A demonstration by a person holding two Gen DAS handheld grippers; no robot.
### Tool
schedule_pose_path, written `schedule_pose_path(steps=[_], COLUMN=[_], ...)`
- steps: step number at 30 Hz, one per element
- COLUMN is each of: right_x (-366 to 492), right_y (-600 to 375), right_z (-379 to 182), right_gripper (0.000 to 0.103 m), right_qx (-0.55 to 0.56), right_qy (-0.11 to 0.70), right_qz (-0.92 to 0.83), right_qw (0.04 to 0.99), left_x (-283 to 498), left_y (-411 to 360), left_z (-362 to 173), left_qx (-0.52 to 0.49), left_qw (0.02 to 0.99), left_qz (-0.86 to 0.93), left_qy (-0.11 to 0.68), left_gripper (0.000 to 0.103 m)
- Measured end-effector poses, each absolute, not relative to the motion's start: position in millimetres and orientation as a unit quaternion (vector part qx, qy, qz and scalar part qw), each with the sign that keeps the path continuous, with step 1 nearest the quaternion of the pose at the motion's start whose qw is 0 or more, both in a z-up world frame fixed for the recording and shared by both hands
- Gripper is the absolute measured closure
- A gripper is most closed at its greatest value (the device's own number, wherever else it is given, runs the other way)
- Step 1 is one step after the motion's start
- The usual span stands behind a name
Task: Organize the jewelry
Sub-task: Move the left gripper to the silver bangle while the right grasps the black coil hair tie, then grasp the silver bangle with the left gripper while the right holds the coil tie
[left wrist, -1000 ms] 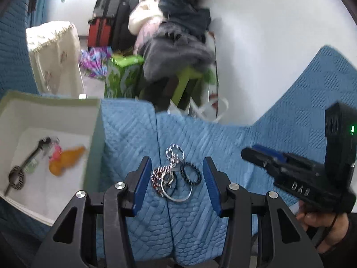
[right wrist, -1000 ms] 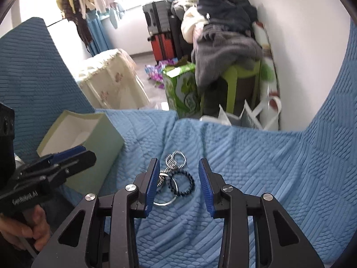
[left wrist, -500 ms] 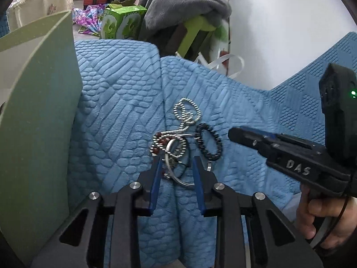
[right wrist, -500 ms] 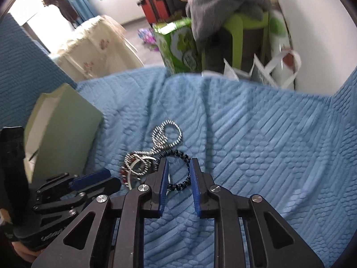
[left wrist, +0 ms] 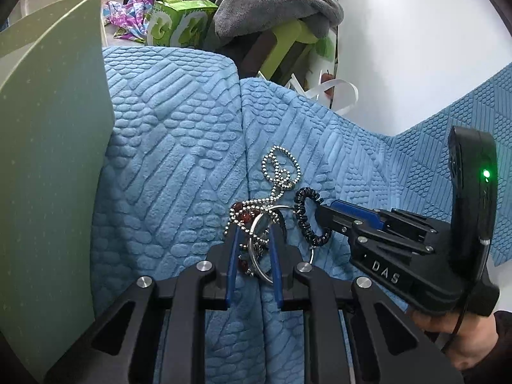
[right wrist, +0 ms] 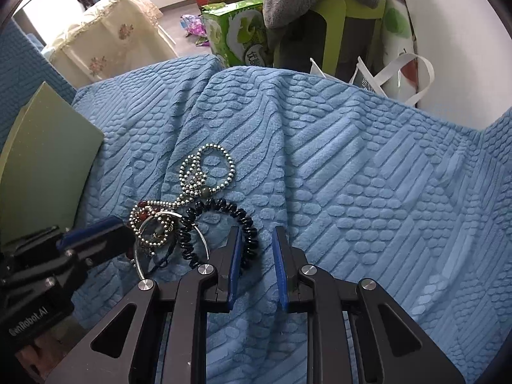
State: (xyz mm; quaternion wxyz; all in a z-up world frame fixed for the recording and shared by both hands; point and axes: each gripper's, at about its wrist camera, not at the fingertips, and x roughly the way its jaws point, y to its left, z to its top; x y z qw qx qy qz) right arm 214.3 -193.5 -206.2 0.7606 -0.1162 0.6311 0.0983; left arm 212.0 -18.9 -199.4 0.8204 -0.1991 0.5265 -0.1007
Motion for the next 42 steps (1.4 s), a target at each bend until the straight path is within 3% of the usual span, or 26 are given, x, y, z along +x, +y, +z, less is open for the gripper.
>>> schedule_pose_path(steps=[2,12,21,42], right_x=[211.3,210.3,203.8,155.3], right_y=[-188.4,-198.5,-216.7,-229.4], right_z=[-207.1,-188.5,-175.0,-167.9], right_gripper=[0.096,0.096,0.096,0.096], right_qx=[-0.132,-0.101,-0.087,-0.096], right_qy=[0.632,0.615,0.602,0.604], right_qz=[0.107,0.1,0.089,0.089], right_qw=[0.756,0.776,0.789,0.786], left_x=[211.3,206.7,205.0,171.9], left_y=[-21.1,-31.8,-56.1,-60.3], left_z=[-199.8,-200.7,-205.4,-169.9], left_qx=[-0.195,-0.158,-0.065,-0.098], left_qw=[0.82,0.819,0.838,0.838], left_qz=[-0.103,-0.104,-0.106,-0.144], left_qy=[0.528,0.542,0.532,0.516], left_gripper=[0.084,0.086,0.097,0.101])
